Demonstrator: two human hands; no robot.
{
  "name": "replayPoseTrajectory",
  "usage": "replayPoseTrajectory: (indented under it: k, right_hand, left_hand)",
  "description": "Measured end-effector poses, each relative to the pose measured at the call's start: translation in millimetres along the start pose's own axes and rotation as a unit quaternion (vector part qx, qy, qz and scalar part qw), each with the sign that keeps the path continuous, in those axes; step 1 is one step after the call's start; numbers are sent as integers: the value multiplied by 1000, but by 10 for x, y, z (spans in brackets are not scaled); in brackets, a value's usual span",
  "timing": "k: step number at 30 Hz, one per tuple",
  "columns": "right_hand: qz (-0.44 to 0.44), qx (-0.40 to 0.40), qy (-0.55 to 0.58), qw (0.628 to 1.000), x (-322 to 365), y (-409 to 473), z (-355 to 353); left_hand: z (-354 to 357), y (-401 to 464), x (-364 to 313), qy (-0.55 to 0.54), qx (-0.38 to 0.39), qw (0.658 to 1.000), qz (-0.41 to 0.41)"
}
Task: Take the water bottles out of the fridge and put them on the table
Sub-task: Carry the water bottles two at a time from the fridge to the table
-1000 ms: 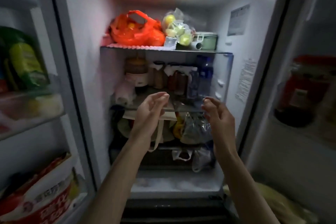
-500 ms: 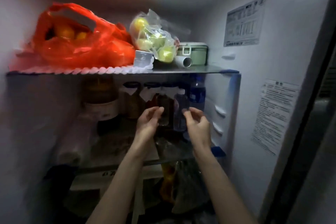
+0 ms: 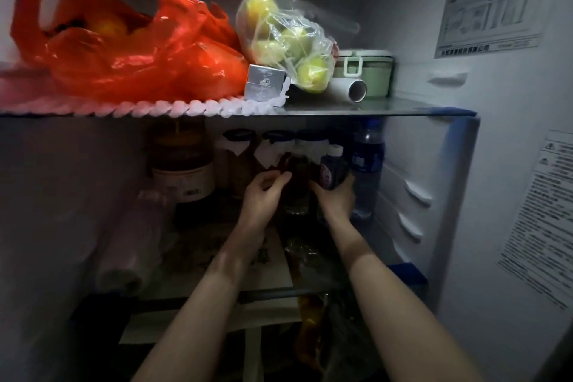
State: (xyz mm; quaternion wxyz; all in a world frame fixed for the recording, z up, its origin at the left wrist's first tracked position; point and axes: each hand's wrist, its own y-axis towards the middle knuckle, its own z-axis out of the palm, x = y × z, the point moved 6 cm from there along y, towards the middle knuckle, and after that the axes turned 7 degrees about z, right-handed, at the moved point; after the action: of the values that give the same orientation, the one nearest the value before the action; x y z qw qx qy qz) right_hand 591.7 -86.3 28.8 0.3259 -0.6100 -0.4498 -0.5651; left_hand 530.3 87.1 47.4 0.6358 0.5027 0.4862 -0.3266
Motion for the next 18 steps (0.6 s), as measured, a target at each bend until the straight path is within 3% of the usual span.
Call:
replayPoseTrajectory:
  k: [7,13,18]
  right_hand:
    - [-34,12,-16,999,41,-50,-41]
    - [-79,-13,14,997,232,-158,-489]
    - [-114,-34,-7,993,207,-263,-829]
  left_hand:
    - [45,150,164,-51,-39,997,-33]
    - [442,445,371,64,-24,998,8]
    - [693,586,517,85,-23,996,-26]
